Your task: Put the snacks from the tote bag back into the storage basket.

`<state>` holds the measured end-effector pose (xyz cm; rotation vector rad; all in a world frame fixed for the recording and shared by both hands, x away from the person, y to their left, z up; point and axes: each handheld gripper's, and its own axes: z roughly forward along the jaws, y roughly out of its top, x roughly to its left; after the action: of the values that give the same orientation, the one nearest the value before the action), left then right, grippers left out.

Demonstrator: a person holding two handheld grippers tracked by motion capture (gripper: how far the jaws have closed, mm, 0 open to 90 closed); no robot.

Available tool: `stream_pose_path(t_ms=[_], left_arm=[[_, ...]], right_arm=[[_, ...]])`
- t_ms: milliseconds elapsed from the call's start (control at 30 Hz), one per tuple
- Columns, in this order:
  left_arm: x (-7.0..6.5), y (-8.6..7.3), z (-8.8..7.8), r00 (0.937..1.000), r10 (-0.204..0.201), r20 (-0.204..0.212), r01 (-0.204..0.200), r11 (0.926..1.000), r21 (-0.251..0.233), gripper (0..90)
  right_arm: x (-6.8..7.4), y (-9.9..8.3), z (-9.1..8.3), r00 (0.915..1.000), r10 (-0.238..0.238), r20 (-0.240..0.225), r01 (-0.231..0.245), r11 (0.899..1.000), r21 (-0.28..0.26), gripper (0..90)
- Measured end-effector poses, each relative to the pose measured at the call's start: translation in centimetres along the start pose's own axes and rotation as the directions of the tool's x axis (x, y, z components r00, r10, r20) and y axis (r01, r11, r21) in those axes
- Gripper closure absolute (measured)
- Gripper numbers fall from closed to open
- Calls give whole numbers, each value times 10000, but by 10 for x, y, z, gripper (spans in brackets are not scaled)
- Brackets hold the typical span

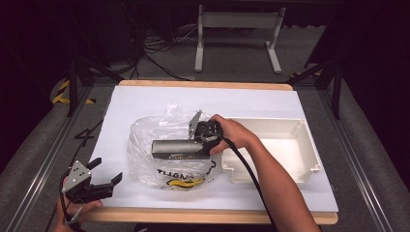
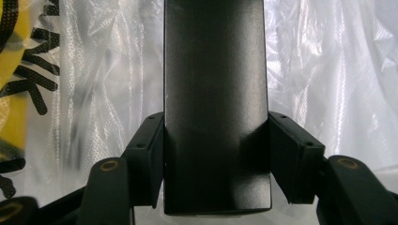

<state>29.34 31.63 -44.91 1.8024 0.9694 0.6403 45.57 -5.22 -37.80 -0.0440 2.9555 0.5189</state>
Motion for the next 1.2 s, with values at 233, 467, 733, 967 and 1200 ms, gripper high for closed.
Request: stream_pose_path(t_ms=[233,467,733,967,1200], left_arm=[[1,-1,-3,9999,-112,-56,112,9999,-68,91],[2,-2,-5,9999,-145,-64,145,9999,-80,91],[0,-3,-2,9999,-135,-9,135,9999,48,91],[0,-2,0,9999,-45,132,43,9999,111,90],[0,-2,2,9999,-44,117,42,9999,151,90]], right_arm=[[3,5,-4,9999,-120,22,120,9999,-6,431],[4,11,-13,9990,-266,349,270,9996,-105,433],[8,14,-19,9983,-476,343,487,9983,-322,433],[8,12,-28,9975,-532,460,553,9974,-460,433],[9,9,-38,9968,-557,574,590,9966,-581,433]])
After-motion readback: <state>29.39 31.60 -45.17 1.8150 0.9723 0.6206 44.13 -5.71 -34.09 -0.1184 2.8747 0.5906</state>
